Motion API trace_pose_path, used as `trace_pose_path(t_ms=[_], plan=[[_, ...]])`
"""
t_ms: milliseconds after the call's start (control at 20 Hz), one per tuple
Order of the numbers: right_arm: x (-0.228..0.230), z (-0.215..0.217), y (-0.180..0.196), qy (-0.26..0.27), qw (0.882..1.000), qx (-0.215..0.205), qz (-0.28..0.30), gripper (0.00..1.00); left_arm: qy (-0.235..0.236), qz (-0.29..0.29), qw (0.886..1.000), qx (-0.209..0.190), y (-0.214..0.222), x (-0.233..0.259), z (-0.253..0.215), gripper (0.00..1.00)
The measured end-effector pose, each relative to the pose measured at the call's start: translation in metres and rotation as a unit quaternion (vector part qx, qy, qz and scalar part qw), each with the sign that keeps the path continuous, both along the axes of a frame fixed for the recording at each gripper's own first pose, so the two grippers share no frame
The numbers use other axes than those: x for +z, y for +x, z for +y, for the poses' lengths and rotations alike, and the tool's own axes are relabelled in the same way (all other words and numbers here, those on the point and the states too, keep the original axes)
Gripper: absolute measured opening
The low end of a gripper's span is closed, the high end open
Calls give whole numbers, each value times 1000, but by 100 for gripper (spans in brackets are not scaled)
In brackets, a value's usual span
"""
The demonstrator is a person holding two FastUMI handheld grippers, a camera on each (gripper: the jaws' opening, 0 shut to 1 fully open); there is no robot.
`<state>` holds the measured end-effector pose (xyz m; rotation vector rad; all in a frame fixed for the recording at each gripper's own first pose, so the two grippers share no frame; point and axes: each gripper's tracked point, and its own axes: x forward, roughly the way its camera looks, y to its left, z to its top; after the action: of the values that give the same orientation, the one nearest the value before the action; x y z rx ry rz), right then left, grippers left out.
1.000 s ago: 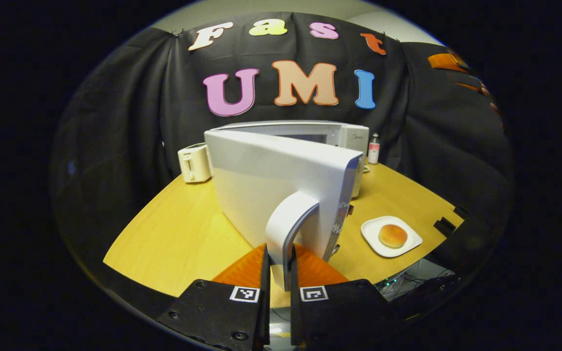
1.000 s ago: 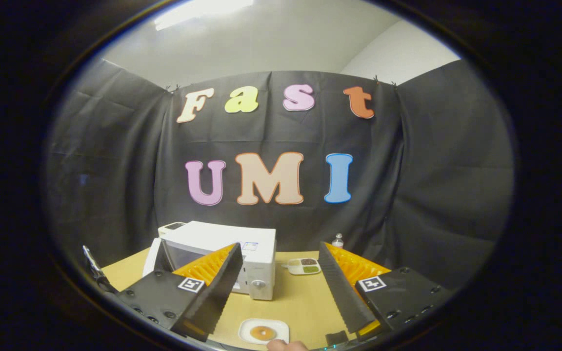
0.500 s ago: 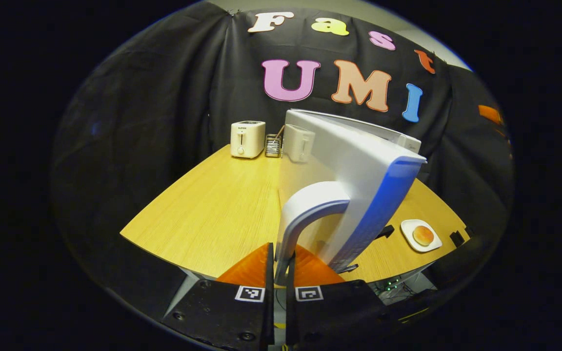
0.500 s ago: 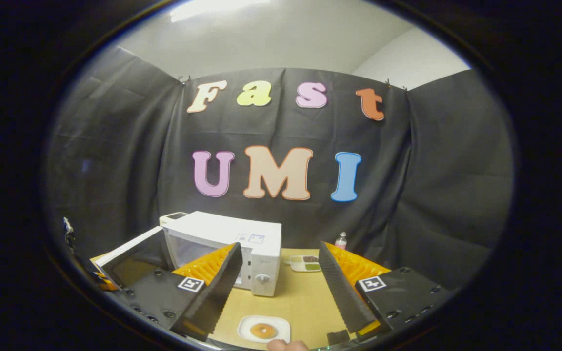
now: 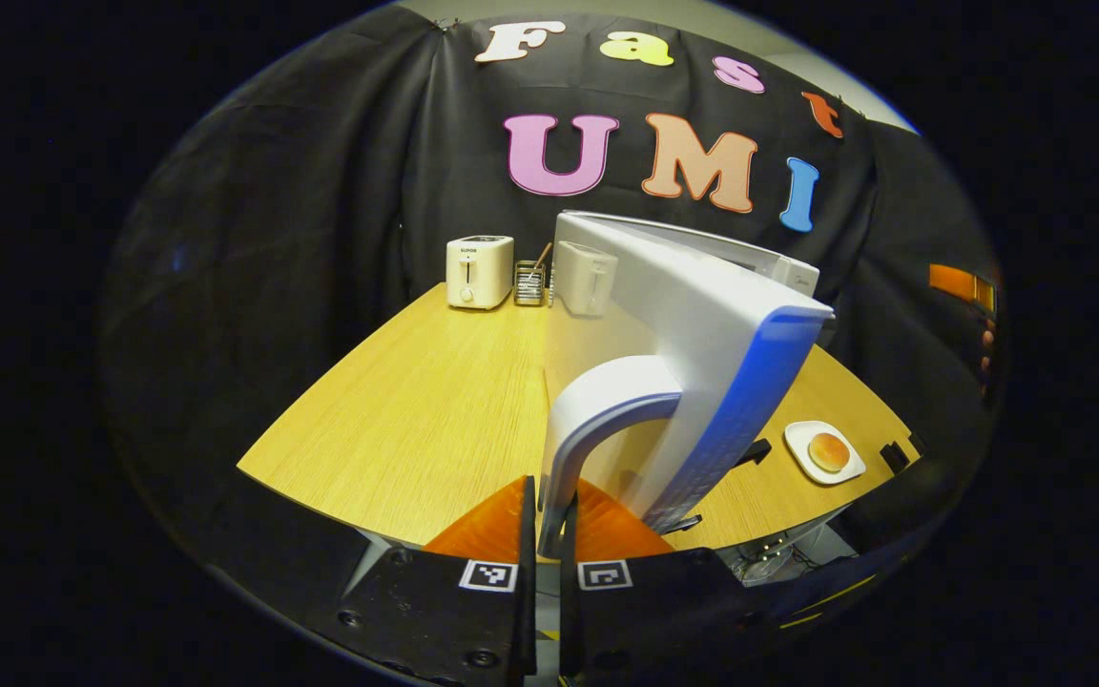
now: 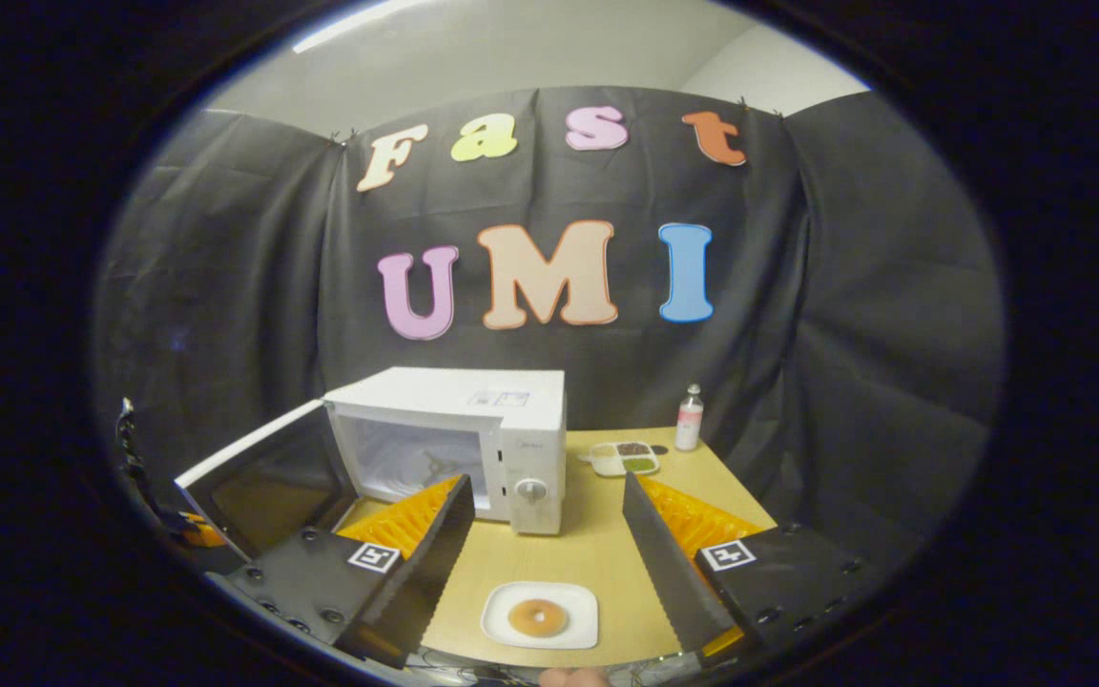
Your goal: Open the microwave oven with the left hand, put the food in, and close the microwave oven.
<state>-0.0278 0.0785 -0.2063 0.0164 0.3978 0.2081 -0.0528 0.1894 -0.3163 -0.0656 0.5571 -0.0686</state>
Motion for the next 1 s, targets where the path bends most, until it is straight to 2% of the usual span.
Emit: trace_pose_path(t_ms=[100,200,250,400,600,900,1000], plan=[[-38,10,-6,-27,999,25,26,98,4,7,1000,-4,1,-2,0,17],[-79,15,-13,-53,996,45,51,97,6,11,1000,-11,0,-2,-3,36],[-97,17,-16,-67,995,49,63,98,11,10,1000,-12,0,-2,-3,32],[-148,24,-27,-79,989,70,108,98,7,15,1000,-6,0,-3,-2,31],[-205,21,-37,-82,975,71,195,99,8,18,1000,-4,0,-3,-3,31],[-235,21,-37,-106,964,74,230,99,5,24,1000,1,-1,-3,-4,32],[-246,21,-41,-110,960,71,247,99,2,27,1000,4,-1,-4,-4,37]])
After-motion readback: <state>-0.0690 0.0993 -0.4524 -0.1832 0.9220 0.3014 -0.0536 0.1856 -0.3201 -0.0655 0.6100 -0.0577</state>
